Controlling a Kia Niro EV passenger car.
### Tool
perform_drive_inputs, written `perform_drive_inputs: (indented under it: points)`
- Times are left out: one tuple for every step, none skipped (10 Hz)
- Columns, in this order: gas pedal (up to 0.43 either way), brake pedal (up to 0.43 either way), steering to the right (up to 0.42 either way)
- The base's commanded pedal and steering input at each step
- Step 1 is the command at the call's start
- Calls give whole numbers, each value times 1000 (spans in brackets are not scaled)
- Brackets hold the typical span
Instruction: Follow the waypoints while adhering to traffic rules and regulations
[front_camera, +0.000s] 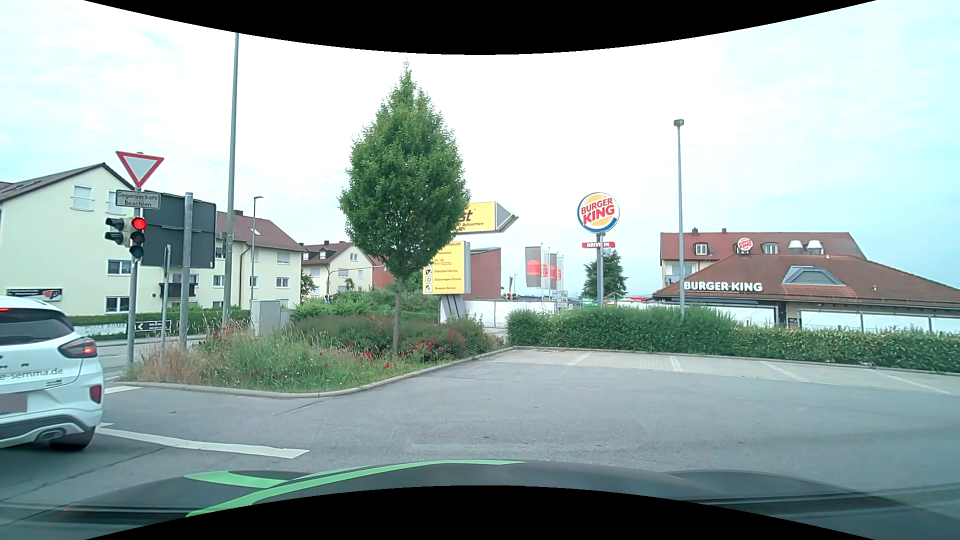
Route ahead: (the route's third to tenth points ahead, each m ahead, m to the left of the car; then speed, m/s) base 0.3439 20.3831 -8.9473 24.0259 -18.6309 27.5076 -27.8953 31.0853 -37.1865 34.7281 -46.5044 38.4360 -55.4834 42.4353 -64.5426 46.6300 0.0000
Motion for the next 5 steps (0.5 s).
perform_drive_inputs:
  points:
    - [0,55,-222]
    - [0,61,-286]
    - [0,61,-310]
    - [0,79,-296]
    - [0,98,-259]
